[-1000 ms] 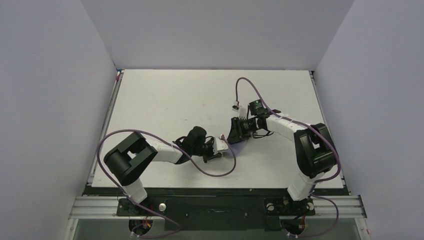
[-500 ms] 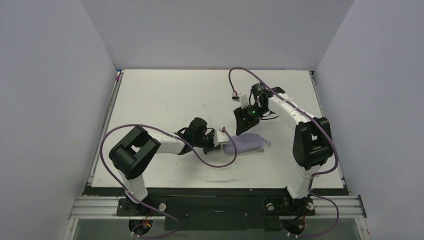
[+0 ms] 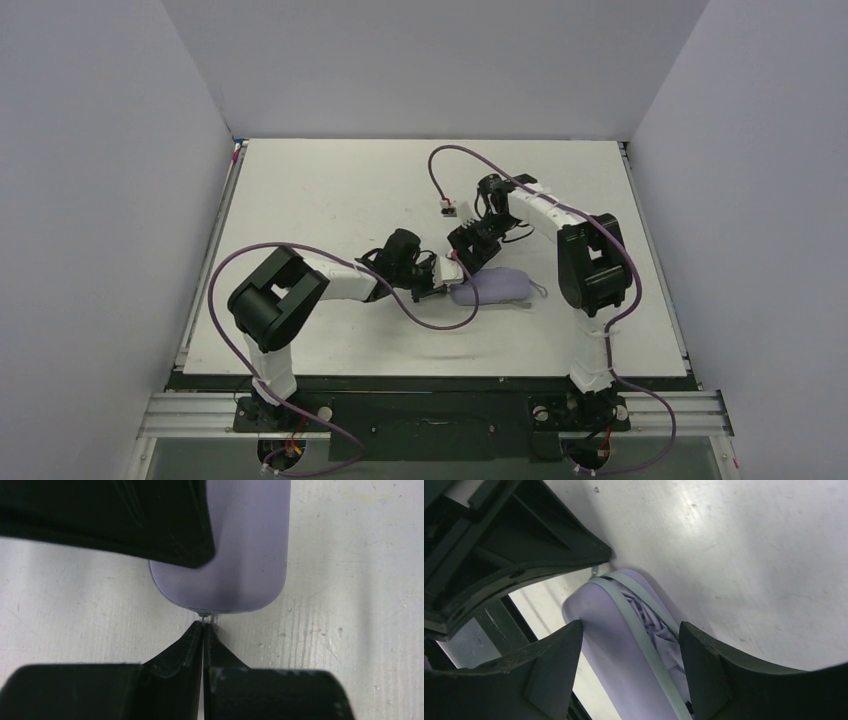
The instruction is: Open the umbrella
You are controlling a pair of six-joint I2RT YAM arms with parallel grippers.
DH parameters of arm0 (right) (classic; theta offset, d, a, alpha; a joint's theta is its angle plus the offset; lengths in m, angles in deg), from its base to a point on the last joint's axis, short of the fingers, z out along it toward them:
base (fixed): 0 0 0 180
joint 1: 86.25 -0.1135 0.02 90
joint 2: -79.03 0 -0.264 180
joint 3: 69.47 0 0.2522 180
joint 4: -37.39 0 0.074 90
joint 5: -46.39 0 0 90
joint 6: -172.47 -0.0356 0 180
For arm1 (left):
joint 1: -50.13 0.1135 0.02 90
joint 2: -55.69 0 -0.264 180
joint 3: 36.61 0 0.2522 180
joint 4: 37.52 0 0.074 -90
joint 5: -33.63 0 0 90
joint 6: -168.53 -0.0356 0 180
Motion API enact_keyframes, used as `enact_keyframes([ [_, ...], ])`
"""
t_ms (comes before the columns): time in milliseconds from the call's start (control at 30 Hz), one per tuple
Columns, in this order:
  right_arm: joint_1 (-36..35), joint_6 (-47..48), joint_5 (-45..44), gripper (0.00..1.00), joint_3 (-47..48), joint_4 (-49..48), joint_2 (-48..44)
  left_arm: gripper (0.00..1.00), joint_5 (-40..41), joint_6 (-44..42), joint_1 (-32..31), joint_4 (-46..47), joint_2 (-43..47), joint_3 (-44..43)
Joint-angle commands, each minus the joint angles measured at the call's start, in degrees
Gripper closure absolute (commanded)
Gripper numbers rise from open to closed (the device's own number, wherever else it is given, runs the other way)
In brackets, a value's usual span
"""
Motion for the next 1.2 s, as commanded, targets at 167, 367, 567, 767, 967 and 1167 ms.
enact_keyframes([
  [167,-0.6,4.8,4.3,0.70,-1.5,0.4,0.7,1.00,-0.6,-0.7,0.7,-1.9,-1.0,-2.5],
  [367,0.7,4.6,4.5,1.00,-2.8,-2.1,0.6,1.00,-1.0,-0.8,0.5,-3.2,1.8,0.1],
  [567,2.6,3.2,4.5,1.00,-5.8,-6.7,-2.2,1.00,-0.7,-1.8,-0.4,-3.1,5.2,5.5],
  [767,4.5,-5.0,5.5,1.00,-9.1,-15.7,-3.9,1.00,0.0,-0.5,-4.2,-0.5,7.0,9.6],
  [967,4.9,-26.4,4.4,1.00,-19.1,-35.9,-8.8,1.00,2.1,8.7,-5.4,5.6,6.0,9.6],
  [1167,5.1,-44.8,1.0,1.00,-28.5,-54.8,-11.8,1.00,4.9,14.5,-6.5,11.5,5.4,9.8],
])
